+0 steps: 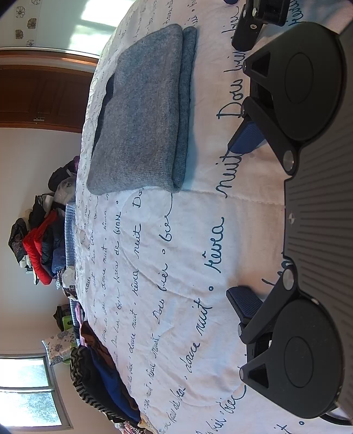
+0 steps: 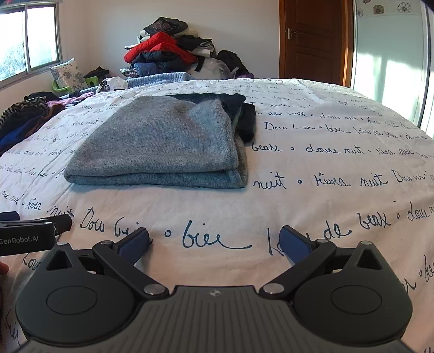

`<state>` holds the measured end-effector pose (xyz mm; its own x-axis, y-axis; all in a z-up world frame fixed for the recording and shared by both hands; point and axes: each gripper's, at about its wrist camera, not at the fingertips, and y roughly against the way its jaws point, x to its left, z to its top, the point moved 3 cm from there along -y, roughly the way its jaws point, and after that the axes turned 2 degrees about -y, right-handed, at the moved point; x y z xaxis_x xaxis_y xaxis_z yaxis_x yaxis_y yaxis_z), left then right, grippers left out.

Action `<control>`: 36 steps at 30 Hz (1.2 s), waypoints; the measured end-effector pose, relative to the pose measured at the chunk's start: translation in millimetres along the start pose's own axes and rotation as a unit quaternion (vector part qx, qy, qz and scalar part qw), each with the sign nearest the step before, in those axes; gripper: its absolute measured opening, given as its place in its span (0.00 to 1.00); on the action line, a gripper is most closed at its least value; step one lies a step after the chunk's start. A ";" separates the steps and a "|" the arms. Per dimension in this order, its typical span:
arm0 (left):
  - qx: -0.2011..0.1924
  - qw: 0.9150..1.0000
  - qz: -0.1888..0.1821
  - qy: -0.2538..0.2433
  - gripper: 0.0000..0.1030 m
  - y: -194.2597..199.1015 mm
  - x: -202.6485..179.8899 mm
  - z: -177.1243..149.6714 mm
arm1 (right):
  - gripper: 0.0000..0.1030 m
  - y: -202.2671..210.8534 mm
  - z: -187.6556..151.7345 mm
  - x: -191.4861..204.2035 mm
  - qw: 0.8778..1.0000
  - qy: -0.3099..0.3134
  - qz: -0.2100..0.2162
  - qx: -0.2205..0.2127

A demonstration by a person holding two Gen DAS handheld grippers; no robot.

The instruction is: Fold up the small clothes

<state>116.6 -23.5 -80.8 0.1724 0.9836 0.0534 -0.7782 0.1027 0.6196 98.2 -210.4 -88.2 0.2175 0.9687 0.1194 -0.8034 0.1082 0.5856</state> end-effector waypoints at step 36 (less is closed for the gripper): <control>-0.002 1.000 0.000 0.002 1.00 1.9 0.6 -2.4 | 1.00 -1.0 -2.1 1.3 1.000 0.007 0.001 0.004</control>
<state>113.8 -22.3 -81.5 0.1699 0.9841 0.0516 -0.7810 0.1026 0.6160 98.1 -208.8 -90.3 0.2088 0.9719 0.1092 -0.7989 0.1051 0.5922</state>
